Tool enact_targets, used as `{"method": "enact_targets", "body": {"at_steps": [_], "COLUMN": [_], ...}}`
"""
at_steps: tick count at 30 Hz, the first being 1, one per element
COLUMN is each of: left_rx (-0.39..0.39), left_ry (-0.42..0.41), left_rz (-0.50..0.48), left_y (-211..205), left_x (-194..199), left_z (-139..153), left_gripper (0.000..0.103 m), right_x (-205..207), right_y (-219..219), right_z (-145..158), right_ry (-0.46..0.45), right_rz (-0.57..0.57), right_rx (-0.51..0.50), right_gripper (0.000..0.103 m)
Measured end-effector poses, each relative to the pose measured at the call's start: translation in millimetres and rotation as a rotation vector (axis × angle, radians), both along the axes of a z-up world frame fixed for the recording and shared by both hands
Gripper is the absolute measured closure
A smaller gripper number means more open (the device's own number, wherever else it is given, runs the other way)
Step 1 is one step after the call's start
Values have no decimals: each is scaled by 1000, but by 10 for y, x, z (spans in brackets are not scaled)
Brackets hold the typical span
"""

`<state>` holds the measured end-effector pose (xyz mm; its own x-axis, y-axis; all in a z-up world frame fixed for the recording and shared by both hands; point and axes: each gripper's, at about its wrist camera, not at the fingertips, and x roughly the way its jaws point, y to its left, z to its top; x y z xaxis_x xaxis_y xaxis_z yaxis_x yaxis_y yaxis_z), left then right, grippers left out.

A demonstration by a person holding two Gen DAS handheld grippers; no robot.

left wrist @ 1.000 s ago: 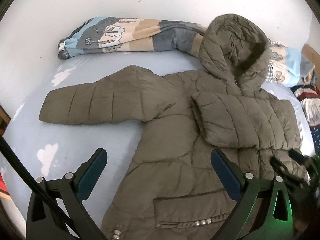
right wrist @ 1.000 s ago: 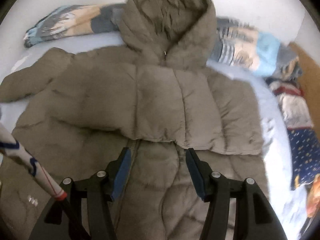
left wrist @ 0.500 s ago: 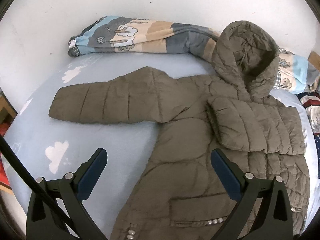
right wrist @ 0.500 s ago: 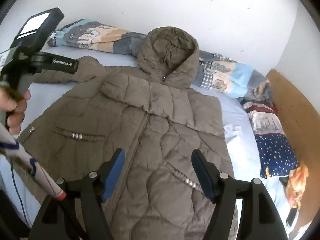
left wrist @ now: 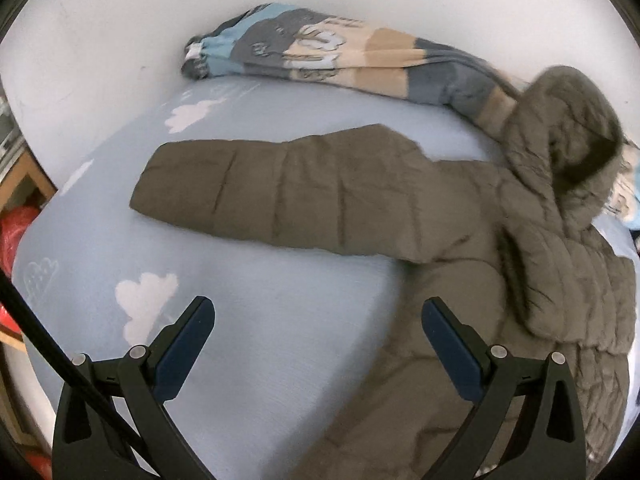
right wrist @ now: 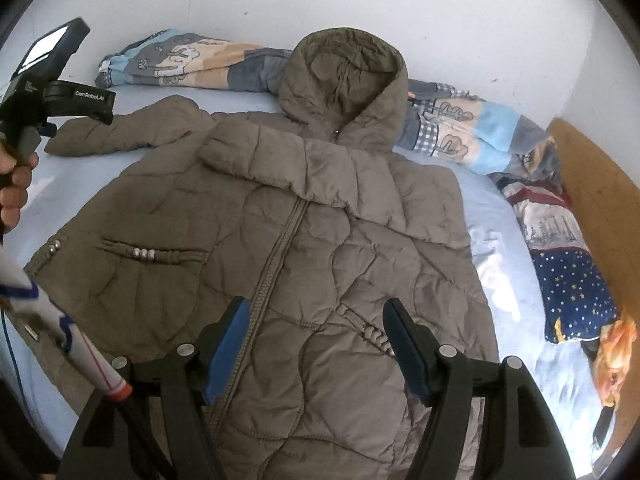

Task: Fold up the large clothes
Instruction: 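Grasp the other sleeve cuff with the left gripper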

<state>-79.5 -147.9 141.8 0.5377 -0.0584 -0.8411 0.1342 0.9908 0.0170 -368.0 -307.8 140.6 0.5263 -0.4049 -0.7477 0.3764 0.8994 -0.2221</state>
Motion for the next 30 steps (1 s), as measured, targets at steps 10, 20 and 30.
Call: {"method": "enact_targets", "body": {"at_steps": [10, 20, 30], "left_rx": [-63, -608, -733], "left_ry": [70, 198, 116], "left_rz": [187, 513, 536], "left_y": [941, 2444, 2502], "left_x": [645, 1027, 1292], "left_z": [-196, -693, -987], "left_gripper": [0, 26, 50], "right_x": [-35, -46, 10], "right_y": [-89, -138, -223], "right_z": [-63, -67, -226], "right_ry": [14, 2, 46], "right_rz": [-10, -21, -50], "right_rx": [61, 104, 114], "right_gripper": [30, 30, 30]}}
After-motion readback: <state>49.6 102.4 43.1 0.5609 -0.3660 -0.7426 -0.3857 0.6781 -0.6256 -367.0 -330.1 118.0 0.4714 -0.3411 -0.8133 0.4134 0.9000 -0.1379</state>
